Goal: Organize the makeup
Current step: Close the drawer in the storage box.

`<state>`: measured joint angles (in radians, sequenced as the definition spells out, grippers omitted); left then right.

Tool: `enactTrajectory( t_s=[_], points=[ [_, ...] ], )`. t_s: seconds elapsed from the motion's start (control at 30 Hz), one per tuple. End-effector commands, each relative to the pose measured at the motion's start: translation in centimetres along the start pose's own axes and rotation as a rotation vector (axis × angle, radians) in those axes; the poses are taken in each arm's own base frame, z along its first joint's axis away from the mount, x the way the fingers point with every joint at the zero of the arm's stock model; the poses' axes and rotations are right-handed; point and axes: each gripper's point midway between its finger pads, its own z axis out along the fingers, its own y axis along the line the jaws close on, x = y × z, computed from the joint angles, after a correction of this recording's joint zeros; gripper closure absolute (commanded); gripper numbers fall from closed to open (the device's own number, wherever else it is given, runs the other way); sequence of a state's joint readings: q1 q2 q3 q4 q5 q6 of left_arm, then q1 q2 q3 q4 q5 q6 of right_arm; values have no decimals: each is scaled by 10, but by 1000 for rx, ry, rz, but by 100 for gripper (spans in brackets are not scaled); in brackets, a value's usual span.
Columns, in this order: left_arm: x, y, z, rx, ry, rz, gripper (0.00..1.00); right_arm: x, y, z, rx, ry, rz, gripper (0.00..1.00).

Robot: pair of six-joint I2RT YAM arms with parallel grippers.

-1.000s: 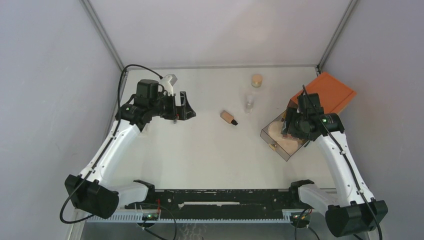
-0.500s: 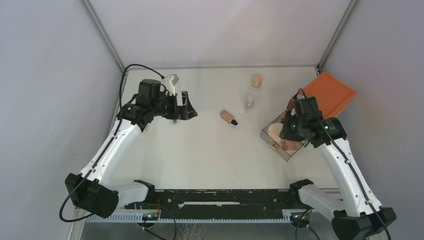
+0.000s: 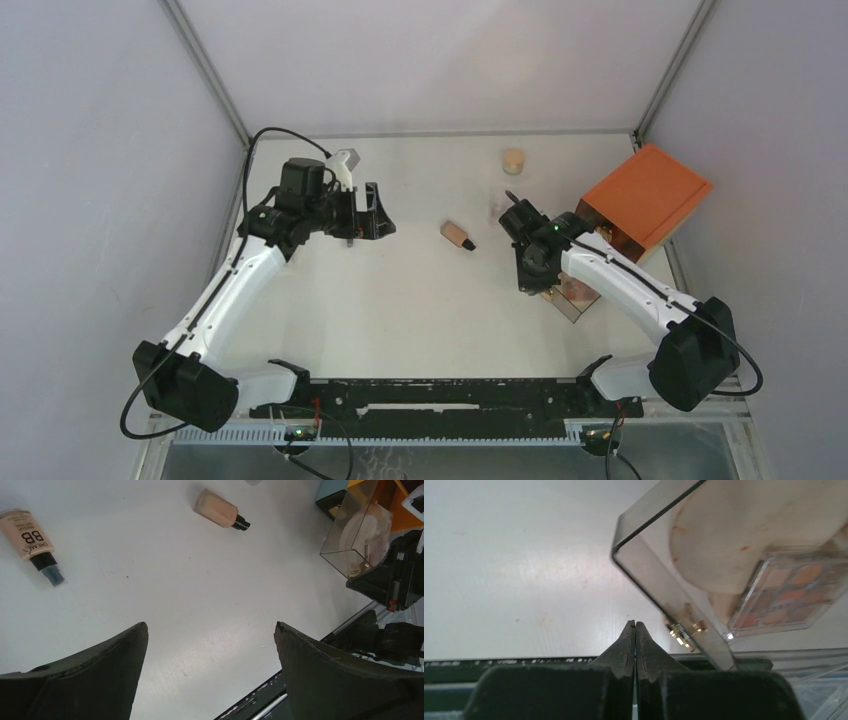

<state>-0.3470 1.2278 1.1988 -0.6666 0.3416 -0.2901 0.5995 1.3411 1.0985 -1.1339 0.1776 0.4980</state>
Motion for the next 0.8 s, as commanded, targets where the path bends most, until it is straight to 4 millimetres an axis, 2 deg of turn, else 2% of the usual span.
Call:
enactTrajectory(
  t_s=[0.0, 0.2, 0.4, 0.5, 0.6, 0.77],
  points=[
    [-20, -9, -9, 6, -69, 30, 0, -32, -27, 1, 132, -129, 74, 99],
    [-21, -8, -11, -1, -71, 33, 0, -70, -75, -4, 313, -271, 169, 100],
    [-22, -8, -7, -8, -53, 38, 0, -106, -111, -14, 366, -410, 294, 100],
    [-25, -14, -4, 7, -49, 42, 0, -122, -128, -7, 377, -431, 331, 100],
    [-28, -18, -5, 6, -57, 50, 0, -133, -140, -3, 384, -448, 346, 100],
    [-27, -18, -6, -2, -59, 56, 0, -139, -154, -13, 438, -493, 359, 100]
  ],
)
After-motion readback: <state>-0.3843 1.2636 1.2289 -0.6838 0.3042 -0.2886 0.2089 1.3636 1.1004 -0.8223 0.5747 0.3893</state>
